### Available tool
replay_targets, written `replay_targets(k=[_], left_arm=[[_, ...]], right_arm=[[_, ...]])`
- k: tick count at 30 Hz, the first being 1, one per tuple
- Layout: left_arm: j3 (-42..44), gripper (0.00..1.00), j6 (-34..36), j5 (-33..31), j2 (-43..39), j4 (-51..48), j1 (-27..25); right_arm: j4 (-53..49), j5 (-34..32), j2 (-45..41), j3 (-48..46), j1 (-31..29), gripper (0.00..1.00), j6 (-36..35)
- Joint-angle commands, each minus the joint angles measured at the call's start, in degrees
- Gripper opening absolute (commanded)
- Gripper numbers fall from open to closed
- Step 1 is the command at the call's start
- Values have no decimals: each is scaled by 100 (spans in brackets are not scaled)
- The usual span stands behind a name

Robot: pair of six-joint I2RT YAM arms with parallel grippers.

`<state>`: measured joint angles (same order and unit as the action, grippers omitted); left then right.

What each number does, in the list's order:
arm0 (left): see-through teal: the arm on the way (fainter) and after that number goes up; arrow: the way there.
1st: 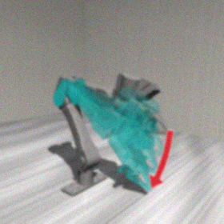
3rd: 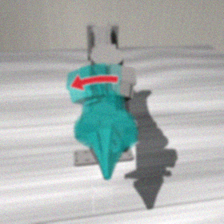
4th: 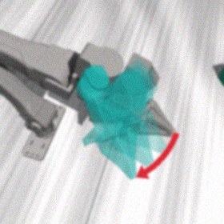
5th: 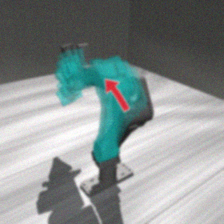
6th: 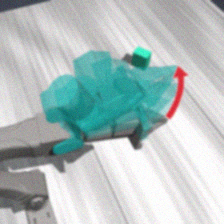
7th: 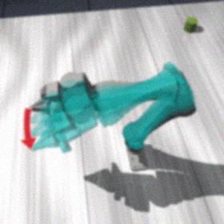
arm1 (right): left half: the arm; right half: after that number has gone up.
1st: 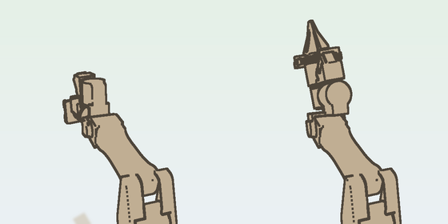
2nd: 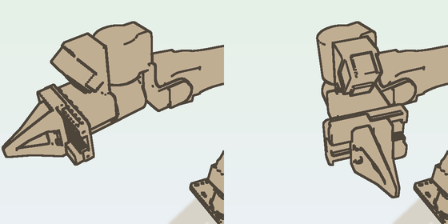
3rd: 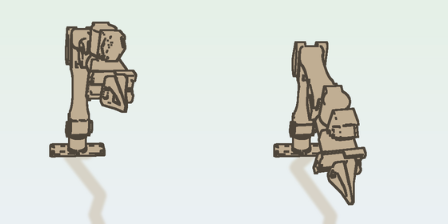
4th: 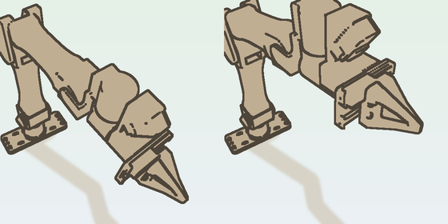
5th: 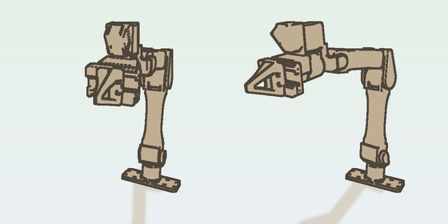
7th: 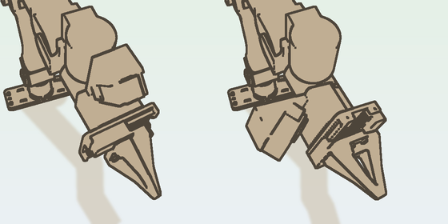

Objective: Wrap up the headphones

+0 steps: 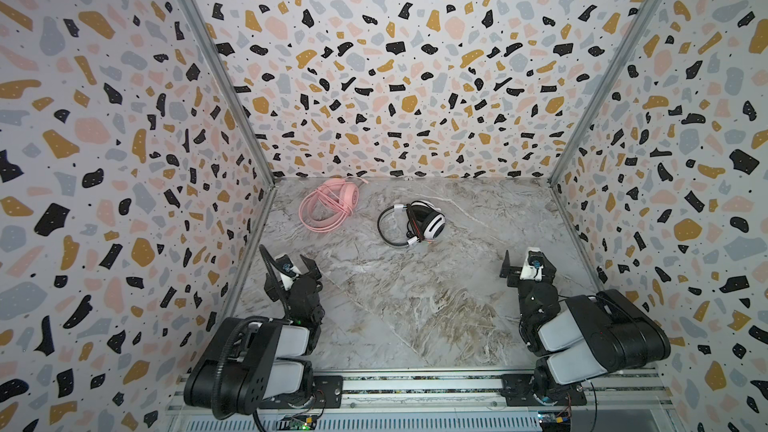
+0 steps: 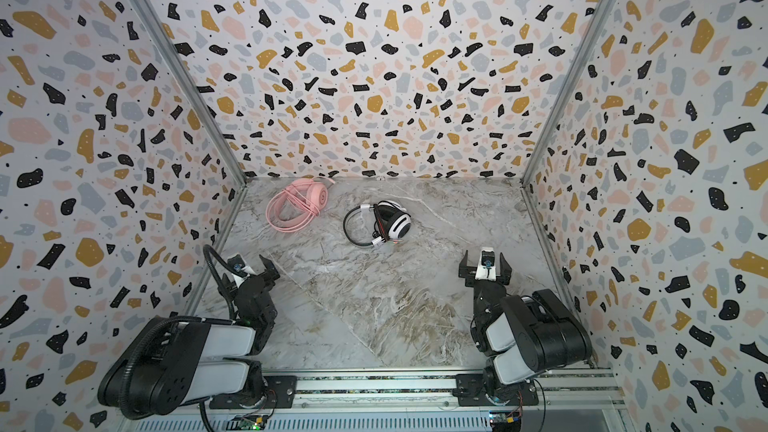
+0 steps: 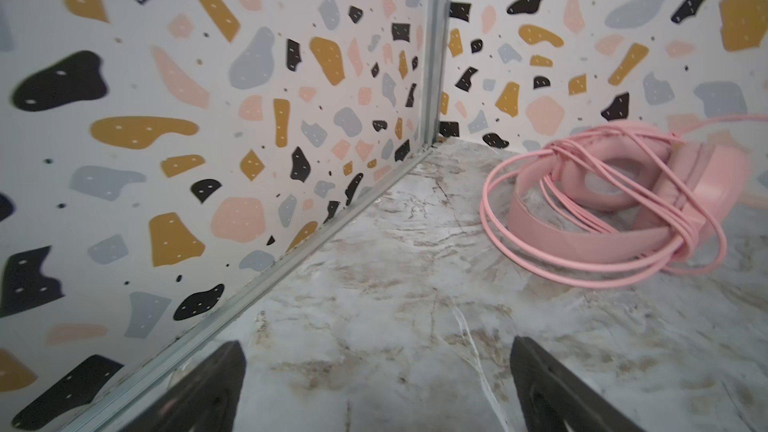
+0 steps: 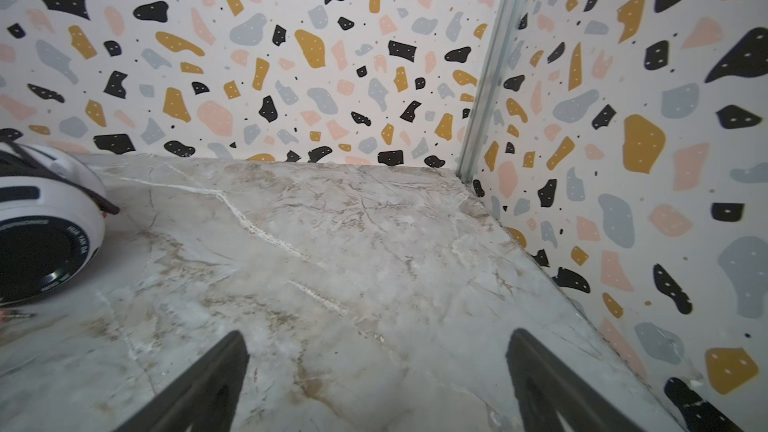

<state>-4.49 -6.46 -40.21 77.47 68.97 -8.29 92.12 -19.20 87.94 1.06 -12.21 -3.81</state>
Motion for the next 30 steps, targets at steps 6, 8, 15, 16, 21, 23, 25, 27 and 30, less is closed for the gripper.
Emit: replay_targets(k=[6,8,15,16,21,23,25,27,30], left_arm=[[-380,100,375,587,406,492,21],[-422,100,363,604,374,326,21],[-450,100,372,612,361,271,22],[-447,100,373,618,355,255,21],[-456,100,371,619,341,240,21],[-451,100,368,619,342,240,21],[-452,100,373,618,347,240,21],[-454,100,373,618,341,240,21],[-456,100,372,619,347,240,21]], right_arm=[[-198,333,-34,361,122,99,7],[-166,333,-16,351,131,99,-9],[-222,345,-25,382,131,99,8],[-220,346,-24,379,131,99,4],[-284,365,-36,395,140,99,14],[-273,364,-28,395,140,99,19],[-281,370,-31,397,139,99,19],[-371,538,-35,445,160,99,-12],[-871,1063,-101,636,354,99,43]])
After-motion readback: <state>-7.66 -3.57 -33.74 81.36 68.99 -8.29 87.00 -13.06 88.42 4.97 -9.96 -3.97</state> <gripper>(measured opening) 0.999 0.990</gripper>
